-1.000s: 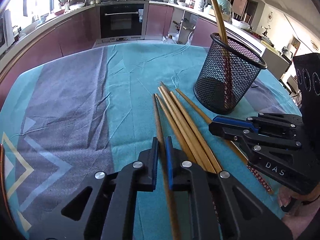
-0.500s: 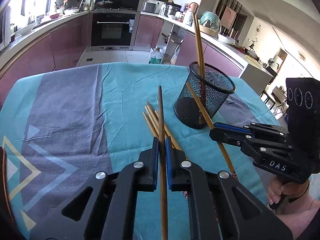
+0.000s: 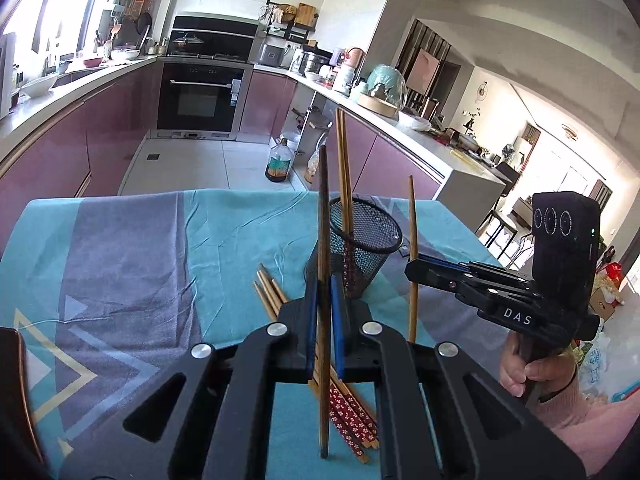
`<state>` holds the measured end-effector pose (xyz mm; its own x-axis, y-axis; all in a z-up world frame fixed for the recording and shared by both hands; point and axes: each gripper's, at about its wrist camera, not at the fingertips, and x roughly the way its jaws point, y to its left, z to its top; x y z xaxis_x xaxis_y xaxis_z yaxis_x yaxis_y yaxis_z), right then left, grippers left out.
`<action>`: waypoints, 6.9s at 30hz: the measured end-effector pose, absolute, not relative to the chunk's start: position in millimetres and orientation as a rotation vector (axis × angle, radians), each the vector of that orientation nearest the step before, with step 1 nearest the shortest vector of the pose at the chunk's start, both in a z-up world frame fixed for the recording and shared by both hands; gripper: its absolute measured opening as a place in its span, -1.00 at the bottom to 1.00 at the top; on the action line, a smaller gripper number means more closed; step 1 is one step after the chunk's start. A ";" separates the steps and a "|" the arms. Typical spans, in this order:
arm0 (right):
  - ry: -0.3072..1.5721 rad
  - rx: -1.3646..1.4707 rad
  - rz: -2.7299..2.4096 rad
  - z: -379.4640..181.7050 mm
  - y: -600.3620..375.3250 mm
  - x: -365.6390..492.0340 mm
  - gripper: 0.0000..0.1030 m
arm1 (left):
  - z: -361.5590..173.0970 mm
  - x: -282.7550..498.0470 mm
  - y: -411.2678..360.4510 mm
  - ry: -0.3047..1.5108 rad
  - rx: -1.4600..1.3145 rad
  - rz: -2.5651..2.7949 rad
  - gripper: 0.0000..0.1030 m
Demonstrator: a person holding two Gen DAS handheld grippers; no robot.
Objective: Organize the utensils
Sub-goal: 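Raise the left gripper's chopstick into the mesh cup while the right inserts its own, then open the left gripper to drop its chopstick while the right gripper releases too, then move both grippers back down to the remaining chopsticks, then grasp a chopstick with the left gripper while the right grasps another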
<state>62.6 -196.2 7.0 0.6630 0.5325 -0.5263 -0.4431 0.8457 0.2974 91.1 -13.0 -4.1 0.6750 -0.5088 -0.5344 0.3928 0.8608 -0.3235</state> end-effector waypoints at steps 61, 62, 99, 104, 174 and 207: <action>0.706 0.031 0.405 36.8 -207.2 168.8 -0.87 | 42.4 237.3 -101.4 0.673 -0.058 -0.523 -0.85; 0.707 0.031 0.402 36.3 -206.4 170.1 -0.86 | 41.6 238.8 -103.1 0.678 -0.060 -0.523 -0.85; 0.771 0.008 0.633 -22.3 -159.7 81.2 -0.27 | -49.0 145.1 -23.8 0.732 -0.079 -0.351 -0.19; 0.825 0.031 0.624 -42.7 -153.9 77.0 -0.27 | -68.7 133.5 -20.7 0.765 -0.090 -0.348 -0.19; 0.913 -0.062 0.511 -78.9 -142.9 81.3 -0.55 | -120.0 126.4 -39.1 0.941 0.001 -0.395 -0.47; 0.909 -0.001 0.482 -78.4 -140.2 113.3 -0.89 | -120.3 147.3 -42.5 0.928 -0.048 -0.276 -0.85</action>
<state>113.3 -140.2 -78.4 0.5161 0.4007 -0.7570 -0.4017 0.8938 0.1993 147.3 -42.5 -120.3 0.5668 -0.2553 -0.7833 0.2139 0.9638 -0.1593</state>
